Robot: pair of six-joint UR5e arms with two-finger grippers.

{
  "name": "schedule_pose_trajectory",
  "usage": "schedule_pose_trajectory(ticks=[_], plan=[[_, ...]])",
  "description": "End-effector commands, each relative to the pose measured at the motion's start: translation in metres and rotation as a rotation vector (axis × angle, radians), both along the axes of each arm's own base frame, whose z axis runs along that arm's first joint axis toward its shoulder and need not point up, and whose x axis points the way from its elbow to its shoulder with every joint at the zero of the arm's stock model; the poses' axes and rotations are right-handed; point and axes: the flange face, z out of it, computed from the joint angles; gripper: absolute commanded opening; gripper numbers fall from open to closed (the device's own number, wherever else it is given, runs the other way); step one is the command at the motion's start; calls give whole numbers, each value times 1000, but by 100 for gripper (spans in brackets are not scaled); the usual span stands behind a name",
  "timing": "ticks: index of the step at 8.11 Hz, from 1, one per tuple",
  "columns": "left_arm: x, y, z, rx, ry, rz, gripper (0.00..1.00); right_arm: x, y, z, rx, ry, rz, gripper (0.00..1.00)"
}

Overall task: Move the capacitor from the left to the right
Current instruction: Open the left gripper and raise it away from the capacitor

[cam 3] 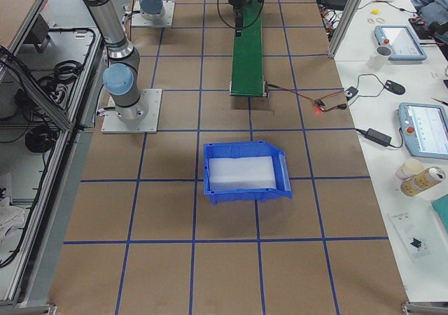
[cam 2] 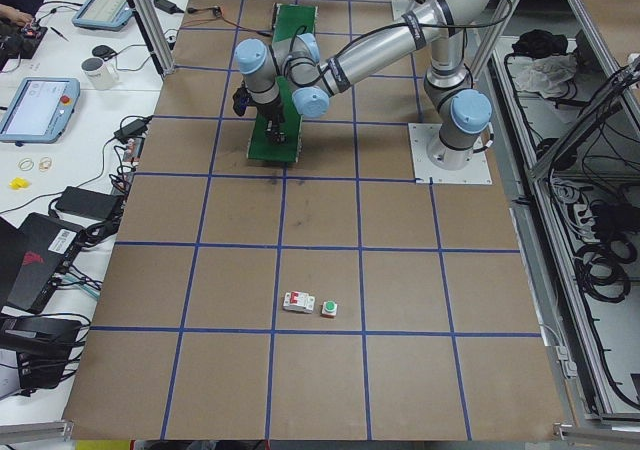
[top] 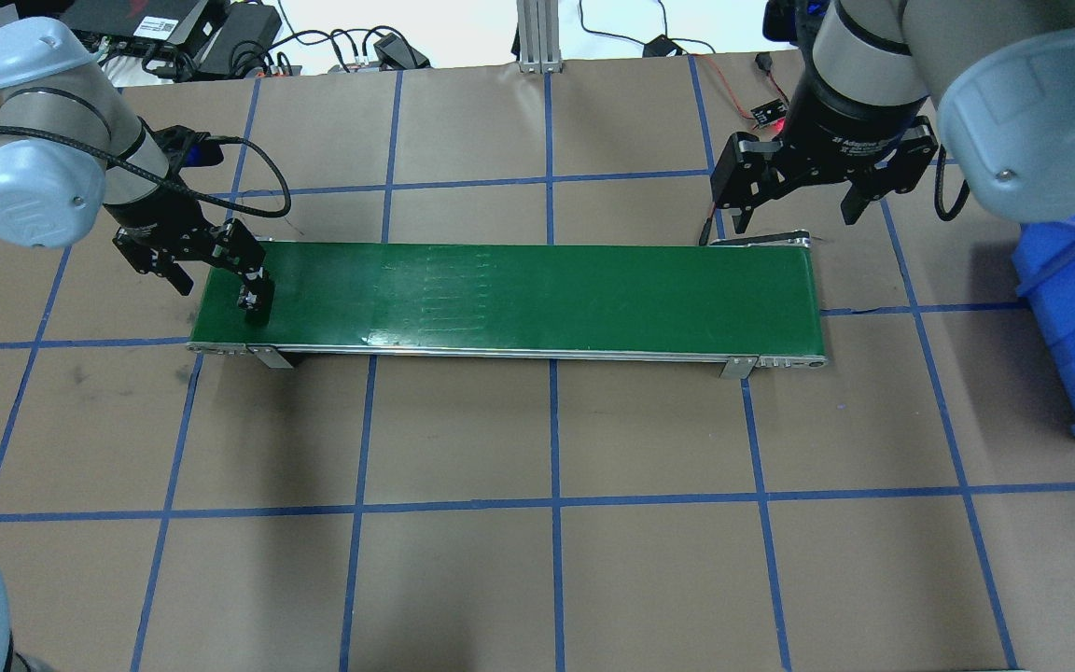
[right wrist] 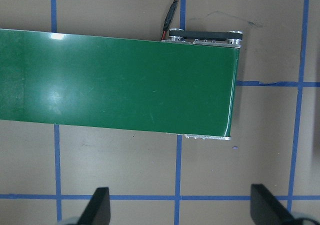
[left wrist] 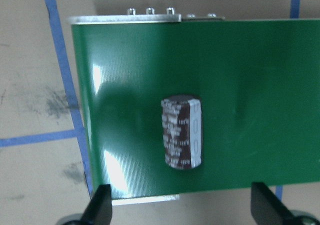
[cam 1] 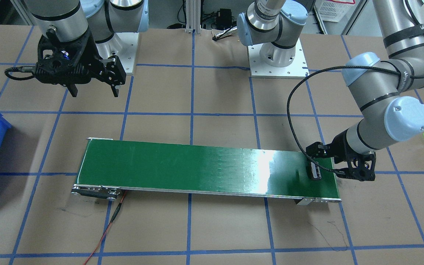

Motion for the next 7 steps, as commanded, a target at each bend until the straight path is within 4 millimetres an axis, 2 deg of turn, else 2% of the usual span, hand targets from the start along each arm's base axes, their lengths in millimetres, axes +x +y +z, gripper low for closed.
schedule_pose_trajectory(ticks=[1,3,5,6,7], plan=[[-7,29,41,53,-54,9,100,0,0,0,1,0,0,100],[-1,43,74,26,-159,-7,100,0,0,0,1,0,0,100],[-10,53,99,-25,-164,-12,100,0,0,-1,2,0,0,100],[-8,60,115,-54,-163,2,100,0,0,-1,1,0,0,100],[-15,69,123,-43,-160,22,100,0,0,0,-1,0,0,100]])
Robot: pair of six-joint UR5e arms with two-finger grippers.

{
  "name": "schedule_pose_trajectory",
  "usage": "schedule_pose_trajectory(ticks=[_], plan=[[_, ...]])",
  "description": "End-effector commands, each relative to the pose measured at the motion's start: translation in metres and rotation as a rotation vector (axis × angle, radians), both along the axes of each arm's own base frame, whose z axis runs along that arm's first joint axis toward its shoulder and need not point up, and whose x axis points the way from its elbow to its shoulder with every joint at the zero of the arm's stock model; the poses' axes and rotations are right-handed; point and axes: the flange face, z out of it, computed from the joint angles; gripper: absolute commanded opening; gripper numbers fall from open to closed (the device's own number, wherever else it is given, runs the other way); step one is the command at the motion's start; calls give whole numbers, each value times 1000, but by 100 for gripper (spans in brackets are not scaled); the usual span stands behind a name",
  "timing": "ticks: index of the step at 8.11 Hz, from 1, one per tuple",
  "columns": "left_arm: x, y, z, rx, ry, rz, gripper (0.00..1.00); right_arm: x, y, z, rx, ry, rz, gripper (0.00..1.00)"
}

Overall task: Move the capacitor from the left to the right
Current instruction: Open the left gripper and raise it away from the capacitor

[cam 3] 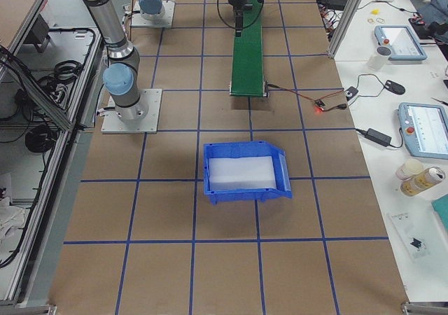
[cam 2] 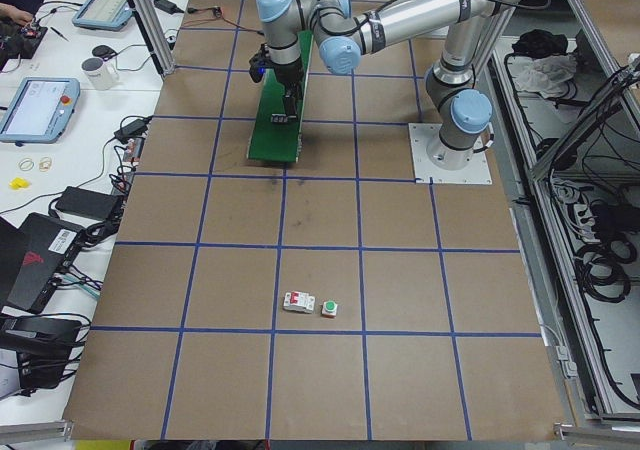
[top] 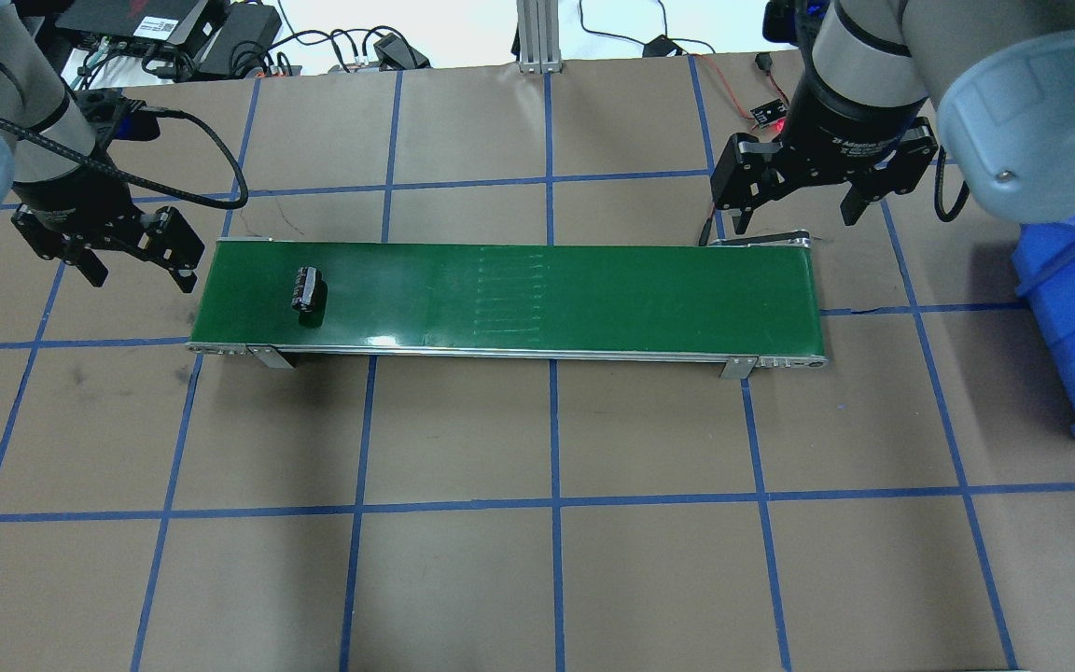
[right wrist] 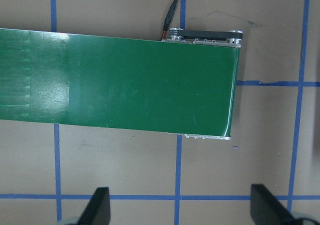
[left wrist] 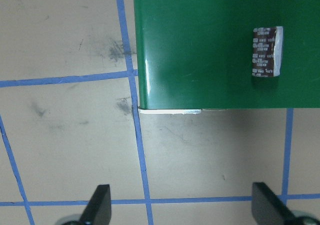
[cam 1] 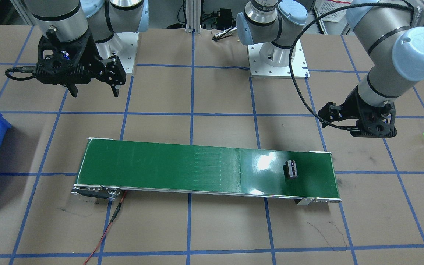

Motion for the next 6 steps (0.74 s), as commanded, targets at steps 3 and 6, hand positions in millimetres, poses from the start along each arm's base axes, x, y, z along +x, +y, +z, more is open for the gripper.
schedule_pose_trajectory(ticks=[3,6], plan=[[-17,48,55,-18,3,118,100,0,-3,-9,16,1,0,100],[-8,48,51,-3,-7,132,100,2,-52,-70,35,1,-2,100]])
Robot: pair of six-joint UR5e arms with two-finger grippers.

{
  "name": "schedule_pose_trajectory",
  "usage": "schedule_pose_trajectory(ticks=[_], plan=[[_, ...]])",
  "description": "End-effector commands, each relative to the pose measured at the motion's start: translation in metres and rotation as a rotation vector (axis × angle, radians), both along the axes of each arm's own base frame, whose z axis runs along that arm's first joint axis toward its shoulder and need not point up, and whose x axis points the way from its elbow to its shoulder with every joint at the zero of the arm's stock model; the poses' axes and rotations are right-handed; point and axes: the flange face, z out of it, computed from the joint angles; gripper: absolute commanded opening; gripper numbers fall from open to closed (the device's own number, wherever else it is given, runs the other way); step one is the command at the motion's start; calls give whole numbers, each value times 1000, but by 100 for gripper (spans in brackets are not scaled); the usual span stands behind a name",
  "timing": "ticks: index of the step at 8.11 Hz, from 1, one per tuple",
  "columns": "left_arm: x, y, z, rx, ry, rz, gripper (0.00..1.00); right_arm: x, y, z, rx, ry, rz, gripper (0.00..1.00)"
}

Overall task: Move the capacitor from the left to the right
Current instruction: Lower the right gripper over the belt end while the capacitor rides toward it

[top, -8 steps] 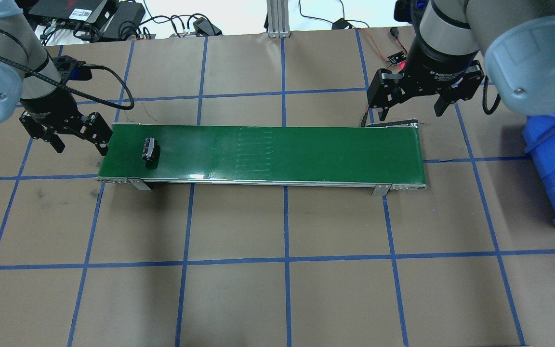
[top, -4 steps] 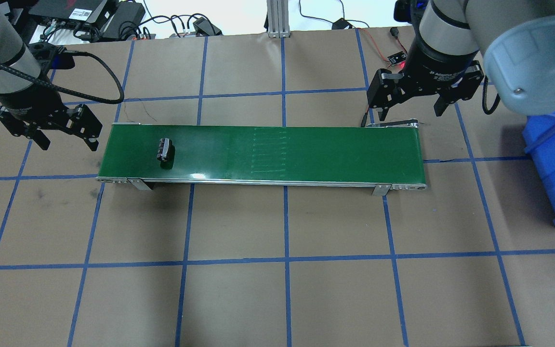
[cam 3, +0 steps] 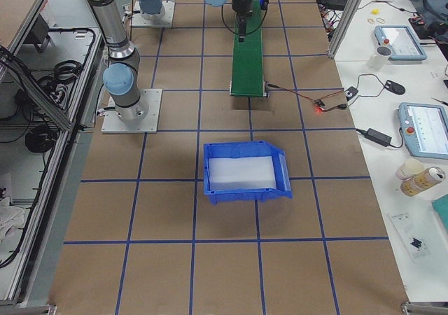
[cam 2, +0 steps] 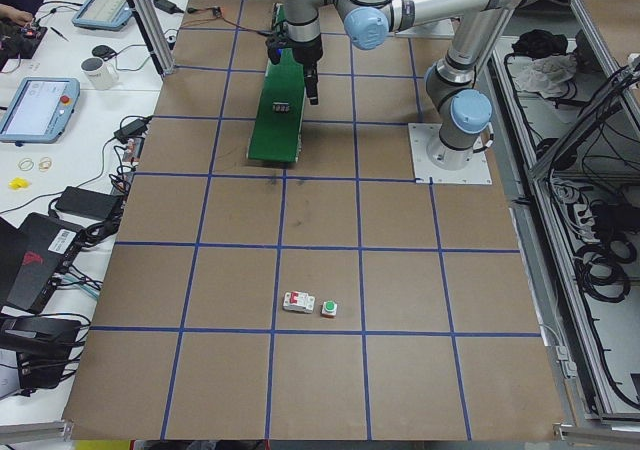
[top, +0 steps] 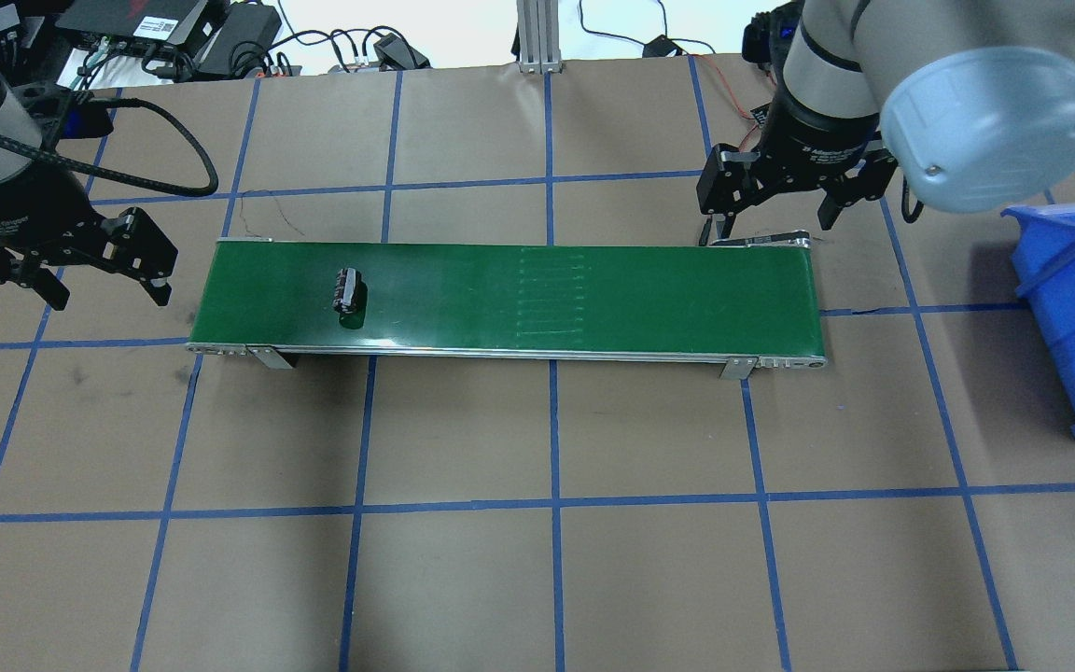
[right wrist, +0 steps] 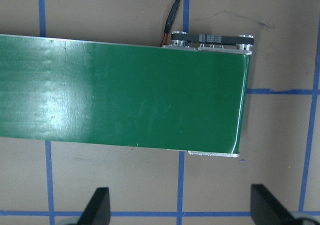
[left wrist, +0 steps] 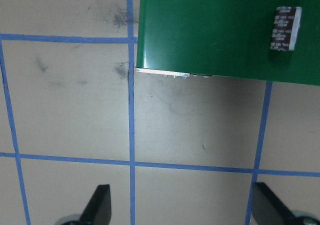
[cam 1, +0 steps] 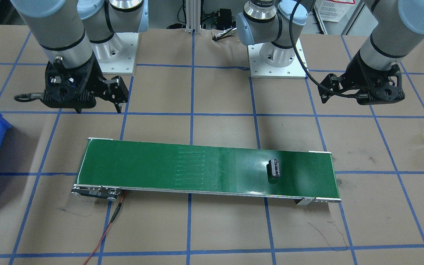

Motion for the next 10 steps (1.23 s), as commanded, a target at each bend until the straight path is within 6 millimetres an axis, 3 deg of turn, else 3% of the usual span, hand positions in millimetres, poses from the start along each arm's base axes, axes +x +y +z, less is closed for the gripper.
schedule_pose_trajectory(ticks=[1,3,4,10], plan=[[4,1,-4,17,-14,5,100,1,-38,-52,-11,-2,-1,100],[4,1,-4,16,-17,12,100,2,-51,-89,-37,-6,-1,100],[4,1,-5,19,-14,11,100,2,-47,-101,-33,-9,-3,100],[4,1,-5,20,-17,6,100,2,-47,-119,-4,-3,-8,100]])
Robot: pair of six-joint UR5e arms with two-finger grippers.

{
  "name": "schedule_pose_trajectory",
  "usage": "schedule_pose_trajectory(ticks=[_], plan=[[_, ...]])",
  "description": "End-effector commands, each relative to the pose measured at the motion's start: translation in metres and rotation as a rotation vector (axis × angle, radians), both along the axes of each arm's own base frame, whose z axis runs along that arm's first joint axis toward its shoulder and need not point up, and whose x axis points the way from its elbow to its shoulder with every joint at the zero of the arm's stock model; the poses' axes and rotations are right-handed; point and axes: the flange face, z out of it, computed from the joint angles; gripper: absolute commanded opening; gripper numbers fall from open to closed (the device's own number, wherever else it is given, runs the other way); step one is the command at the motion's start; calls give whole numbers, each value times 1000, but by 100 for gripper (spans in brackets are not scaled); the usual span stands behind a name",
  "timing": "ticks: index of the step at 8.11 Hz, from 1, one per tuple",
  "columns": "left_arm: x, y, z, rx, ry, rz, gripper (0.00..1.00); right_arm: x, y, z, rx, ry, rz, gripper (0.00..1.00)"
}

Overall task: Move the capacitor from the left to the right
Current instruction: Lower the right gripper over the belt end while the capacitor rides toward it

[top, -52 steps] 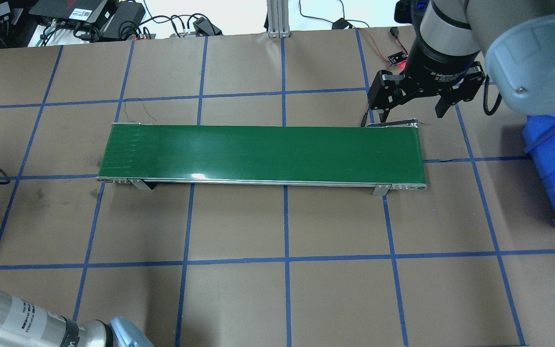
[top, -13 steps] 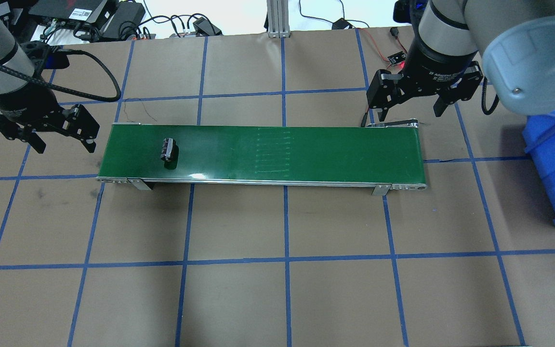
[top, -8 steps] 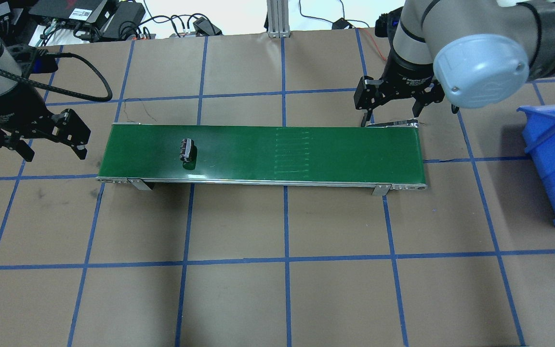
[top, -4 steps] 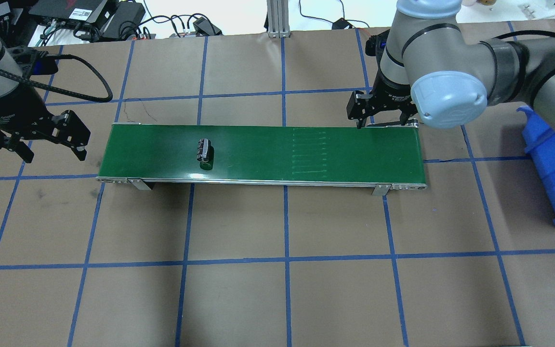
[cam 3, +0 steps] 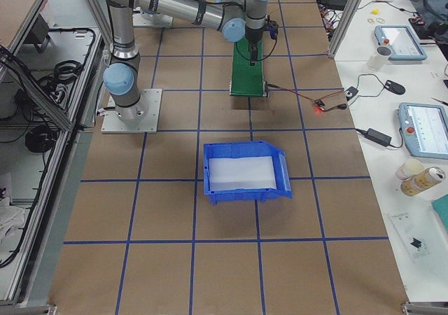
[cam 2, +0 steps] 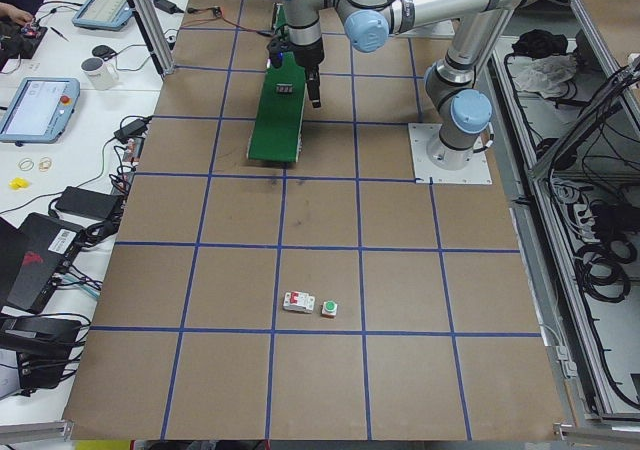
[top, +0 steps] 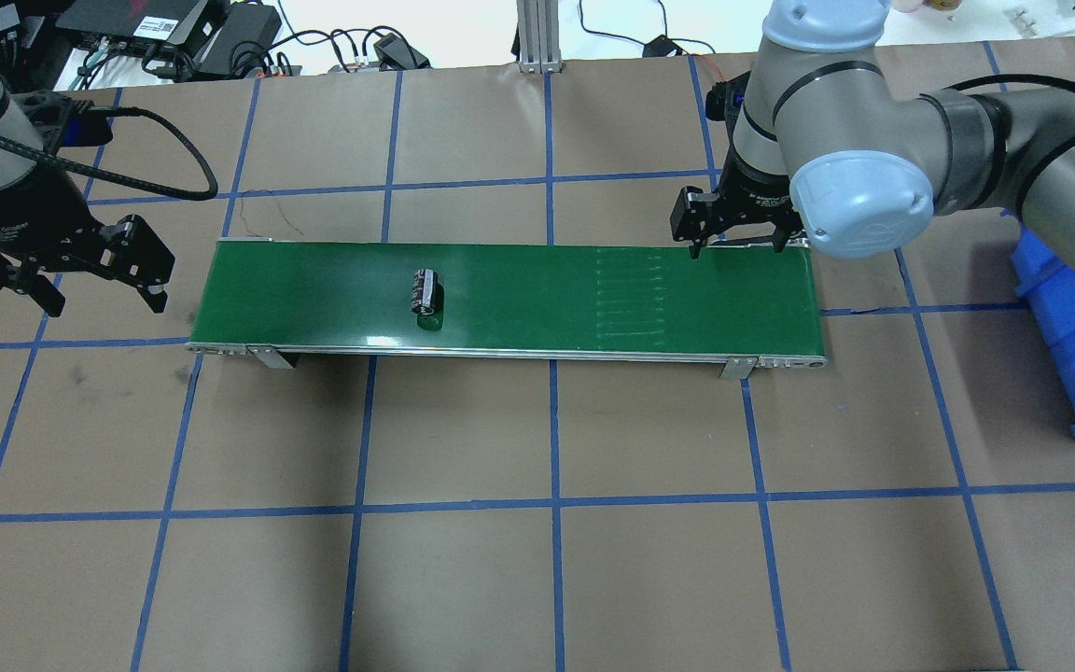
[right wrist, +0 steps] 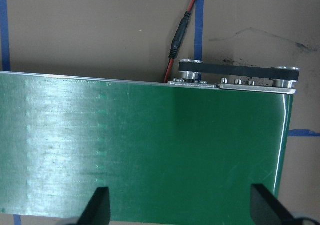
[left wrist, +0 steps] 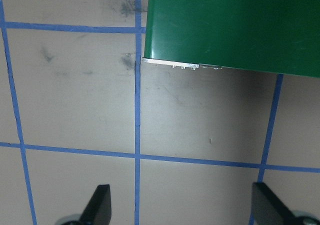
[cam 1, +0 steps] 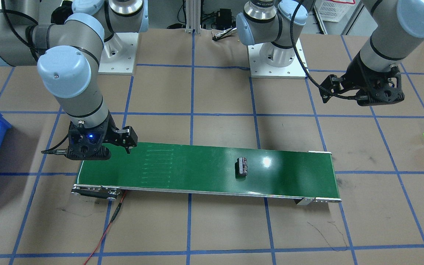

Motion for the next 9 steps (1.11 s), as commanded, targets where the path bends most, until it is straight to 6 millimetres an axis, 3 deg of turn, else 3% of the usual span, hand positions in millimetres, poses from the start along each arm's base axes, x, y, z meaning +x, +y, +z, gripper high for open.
schedule_pose_trajectory(ticks=[1,3,9], plan=[[0,0,0,1,-1,-1,100,0,-2,-11,22,1,-5,100],[0,0,0,0,-1,-1,100,3,4,-31,59,-40,-5,100],[0,0,-1,1,-1,-1,100,6,2,-35,51,-64,-50,100]])
